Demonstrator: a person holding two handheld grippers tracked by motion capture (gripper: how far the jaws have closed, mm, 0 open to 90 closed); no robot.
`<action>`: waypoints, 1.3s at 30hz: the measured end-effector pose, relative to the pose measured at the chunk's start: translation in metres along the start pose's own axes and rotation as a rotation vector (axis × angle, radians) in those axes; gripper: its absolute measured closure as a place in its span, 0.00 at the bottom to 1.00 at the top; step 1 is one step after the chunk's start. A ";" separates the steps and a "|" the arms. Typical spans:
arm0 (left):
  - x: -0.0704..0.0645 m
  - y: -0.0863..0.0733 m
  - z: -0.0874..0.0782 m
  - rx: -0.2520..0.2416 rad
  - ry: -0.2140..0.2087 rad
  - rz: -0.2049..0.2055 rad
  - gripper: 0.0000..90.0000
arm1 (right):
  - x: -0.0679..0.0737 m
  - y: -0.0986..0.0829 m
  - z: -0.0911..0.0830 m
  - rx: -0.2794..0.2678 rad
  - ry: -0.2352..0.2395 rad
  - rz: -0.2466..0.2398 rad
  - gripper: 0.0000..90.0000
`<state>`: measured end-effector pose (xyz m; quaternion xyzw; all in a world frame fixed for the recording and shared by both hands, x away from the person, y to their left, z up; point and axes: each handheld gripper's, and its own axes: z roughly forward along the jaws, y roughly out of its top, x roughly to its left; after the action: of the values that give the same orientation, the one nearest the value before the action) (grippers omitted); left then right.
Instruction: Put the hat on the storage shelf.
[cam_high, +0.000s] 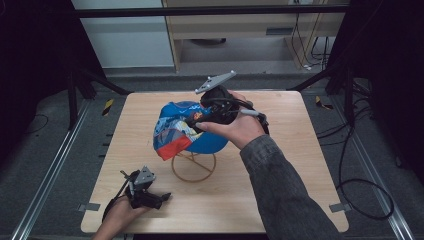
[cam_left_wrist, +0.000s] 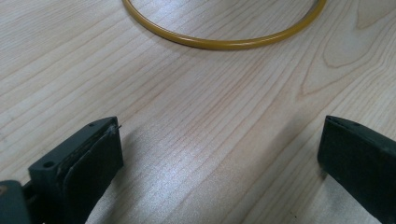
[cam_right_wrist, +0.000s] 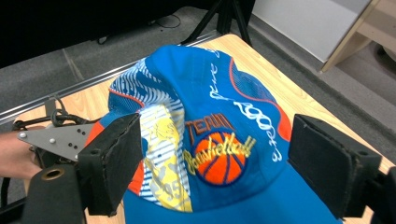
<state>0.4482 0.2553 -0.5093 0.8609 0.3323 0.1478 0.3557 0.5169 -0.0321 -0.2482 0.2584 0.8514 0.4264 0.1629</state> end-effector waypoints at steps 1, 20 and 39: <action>0.000 0.000 0.000 0.000 0.000 0.000 0.00 | -0.001 -0.002 -0.001 0.000 0.000 0.002 0.20; 0.000 0.000 0.000 -0.002 0.000 0.000 0.00 | -0.015 -0.033 -0.024 -0.028 -0.044 0.058 0.16; 0.000 0.000 0.000 -0.001 0.000 0.002 0.00 | -0.029 -0.066 -0.050 -0.039 -0.108 0.084 0.09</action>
<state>0.4482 0.2554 -0.5095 0.8610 0.3316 0.1483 0.3561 0.4955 -0.1137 -0.2706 0.3132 0.8213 0.4347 0.1958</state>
